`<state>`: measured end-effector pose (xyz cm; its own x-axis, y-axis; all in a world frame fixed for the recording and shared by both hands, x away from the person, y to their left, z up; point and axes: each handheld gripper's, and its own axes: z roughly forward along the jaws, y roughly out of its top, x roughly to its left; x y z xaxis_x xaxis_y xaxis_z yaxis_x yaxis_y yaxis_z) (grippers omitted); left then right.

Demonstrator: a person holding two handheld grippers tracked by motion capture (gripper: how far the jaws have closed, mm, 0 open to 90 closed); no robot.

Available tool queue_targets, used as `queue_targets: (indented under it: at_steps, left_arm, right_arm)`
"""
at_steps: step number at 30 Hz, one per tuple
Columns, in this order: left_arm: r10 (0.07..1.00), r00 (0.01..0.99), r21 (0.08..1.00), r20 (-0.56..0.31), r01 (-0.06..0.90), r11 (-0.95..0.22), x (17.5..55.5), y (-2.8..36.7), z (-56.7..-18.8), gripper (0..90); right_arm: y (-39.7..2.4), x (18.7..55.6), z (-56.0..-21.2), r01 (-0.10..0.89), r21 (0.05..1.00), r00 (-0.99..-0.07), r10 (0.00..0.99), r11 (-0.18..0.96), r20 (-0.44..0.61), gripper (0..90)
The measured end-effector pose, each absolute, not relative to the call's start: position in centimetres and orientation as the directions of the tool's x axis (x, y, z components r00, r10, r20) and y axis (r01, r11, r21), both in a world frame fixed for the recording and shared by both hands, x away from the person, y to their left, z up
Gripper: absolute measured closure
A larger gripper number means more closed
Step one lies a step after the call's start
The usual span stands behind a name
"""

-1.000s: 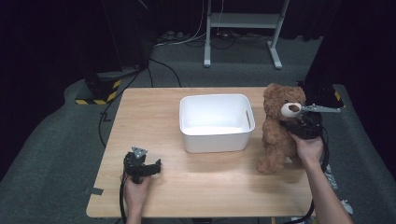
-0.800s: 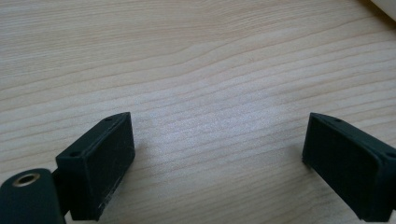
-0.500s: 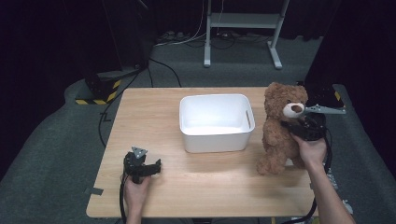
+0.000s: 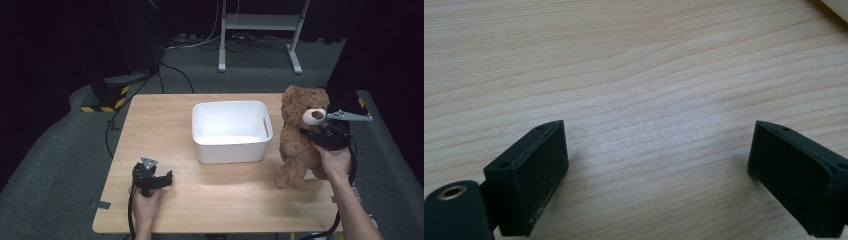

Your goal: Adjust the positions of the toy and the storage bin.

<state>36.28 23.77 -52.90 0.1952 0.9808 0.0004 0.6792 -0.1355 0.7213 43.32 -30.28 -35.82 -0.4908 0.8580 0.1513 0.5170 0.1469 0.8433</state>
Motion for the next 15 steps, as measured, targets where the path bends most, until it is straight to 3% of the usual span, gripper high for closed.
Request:
queue_targets:
  at_steps: [15]
  left_arm:
    - [0.981, 0.196, 0.725, 0.0, 0.675, -0.135, 36.3, 23.8, -52.9, 11.3]
  right_arm:
    - [-29.5, 42.9, -33.3, 0.484, 0.86, -0.532, 0.835, 0.161, 0.143, 66.5]
